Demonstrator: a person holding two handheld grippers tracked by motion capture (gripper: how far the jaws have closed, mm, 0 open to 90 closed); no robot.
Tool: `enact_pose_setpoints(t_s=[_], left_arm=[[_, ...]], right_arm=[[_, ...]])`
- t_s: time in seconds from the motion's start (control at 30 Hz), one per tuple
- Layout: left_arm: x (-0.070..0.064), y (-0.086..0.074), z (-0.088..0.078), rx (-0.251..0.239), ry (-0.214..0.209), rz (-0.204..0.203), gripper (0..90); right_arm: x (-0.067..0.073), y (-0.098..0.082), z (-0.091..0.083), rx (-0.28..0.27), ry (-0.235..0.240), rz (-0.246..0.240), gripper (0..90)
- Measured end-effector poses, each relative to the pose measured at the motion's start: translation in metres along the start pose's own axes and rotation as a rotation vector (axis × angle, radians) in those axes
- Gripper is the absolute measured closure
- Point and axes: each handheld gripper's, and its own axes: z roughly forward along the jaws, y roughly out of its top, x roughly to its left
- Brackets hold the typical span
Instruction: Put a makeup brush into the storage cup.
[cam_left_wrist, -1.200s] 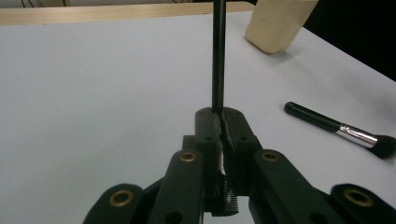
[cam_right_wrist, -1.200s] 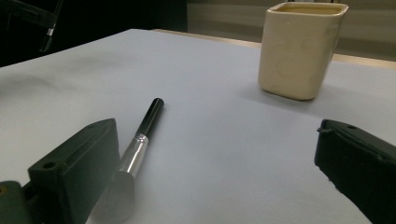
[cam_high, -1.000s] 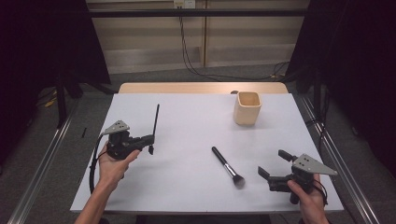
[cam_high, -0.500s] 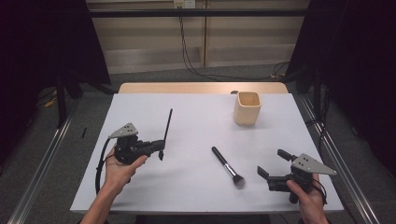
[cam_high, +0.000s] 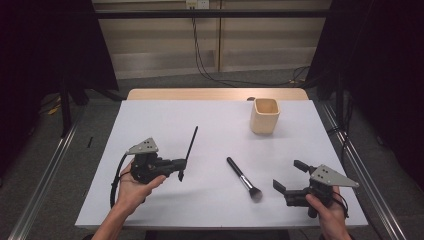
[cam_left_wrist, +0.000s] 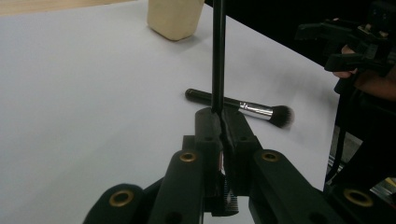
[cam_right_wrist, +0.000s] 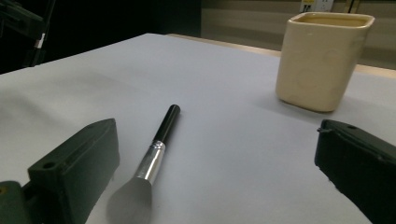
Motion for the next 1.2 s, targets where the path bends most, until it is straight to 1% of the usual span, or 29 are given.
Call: enact_pose_setpoints(t_s=[0.03,0.07,0.13,0.2,0.27,0.33,0.37,0.43,0.47,0.5,0.53,0.57,0.6,0.67,0.77,0.83,0.87,0.93,1.0,1.03,1.07,1.1,1.13,1.17,1.2], left_arm=[[-0.002,0.001,0.001,0.009,-0.006,0.015,85.9],[-0.004,0.002,0.001,0.016,-0.017,0.022,85.9],[-0.006,0.003,0.003,0.025,-0.030,0.025,85.9],[-0.008,0.004,0.006,0.041,-0.040,0.029,85.9],[-0.009,0.005,0.009,0.056,-0.054,0.031,85.9],[-0.010,0.005,0.011,0.066,-0.060,0.033,85.9],[-0.011,0.006,0.012,0.073,-0.070,0.032,85.9],[-0.013,0.007,0.013,0.092,-0.081,0.042,85.9],[-0.015,0.007,0.014,0.106,-0.099,0.051,85.9],[-0.017,0.008,0.014,0.113,-0.107,0.059,85.9],[-0.019,0.009,0.014,0.119,-0.117,0.069,85.9],[-0.022,0.010,0.015,0.132,-0.129,0.075,85.9],[-0.023,0.011,0.015,0.138,-0.131,0.079,85.9],[-0.025,0.012,0.017,0.158,-0.141,0.078,85.9],[-0.026,0.014,0.019,0.193,-0.142,0.094,85.9],[-0.026,0.015,0.019,0.204,-0.144,0.098,85.9],[-0.026,0.015,0.020,0.213,-0.148,0.098,85.9],[-0.026,0.016,0.020,0.233,-0.149,0.107,85.8],[-0.027,0.018,0.021,0.267,-0.153,0.121,85.9],[-0.027,0.019,0.022,0.286,-0.164,0.126,85.9],[-0.028,0.020,0.023,0.319,-0.187,0.143,85.9],[-0.029,0.021,0.023,0.335,-0.193,0.146,85.9],[-0.030,0.023,0.024,0.357,-0.192,0.158,85.9],[-0.032,0.025,0.025,0.368,-0.187,0.157,85.9],[-0.032,0.027,0.025,0.386,-0.195,0.178,85.9]], right_arm=[[0.001,0.001,0.001,0.000,0.006,-0.002,0.0],[0.003,0.002,0.002,-0.001,0.017,-0.012,0.0],[0.006,0.003,0.004,-0.003,0.023,-0.015,0.4],[0.009,0.005,0.007,0.002,0.045,-0.020,0.4],[0.011,0.006,0.010,0.003,0.057,-0.024,0.4],[0.013,0.008,0.013,-0.002,0.080,-0.020,0.4],[0.014,0.009,0.015,-0.003,0.089,-0.024,0.4],[0.017,0.013,0.018,-0.013,0.111,-0.009,0.4],[0.020,0.015,0.020,-0.018,0.139,0.012,0.4],[0.022,0.018,0.022,-0.022,0.152,0.016,0.4],[0.024,0.019,0.023,-0.021,0.157,0.007,0.4],[0.026,0.021,0.025,-0.016,0.160,-0.007,0.3],[0.028,0.023,0.029,-0.009,0.176,-0.019,0.3],[0.030,0.025,0.035,0.006,0.199,-0.027,0.4],[0.034,0.030,0.044,0.030,0.220,-0.032,1.2],[0.036,0.035,0.050,0.056,0.259,-0.048,1.1],[0.038,0.040,0.055,0.082,0.276,-0.072,1.3],[0.038,0.041,0.057,0.089,0.278,-0.082,1.4],[0.040,0.045,0.061,0.112,0.291,-0.105,1.4],[0.041,0.046,0.063,0.120,0.295,-0.110,1.3],[0.041,0.047,0.064,0.129,0.301,-0.114,1.0],[0.042,0.050,0.065,0.143,0.315,-0.122,0.7],[0.042,0.051,0.065,0.149,0.329,-0.123,0.7],[0.041,0.053,0.066,0.167,0.350,-0.127,0.7],[0.042,0.054,0.067,0.178,0.358,-0.128,0.7]])
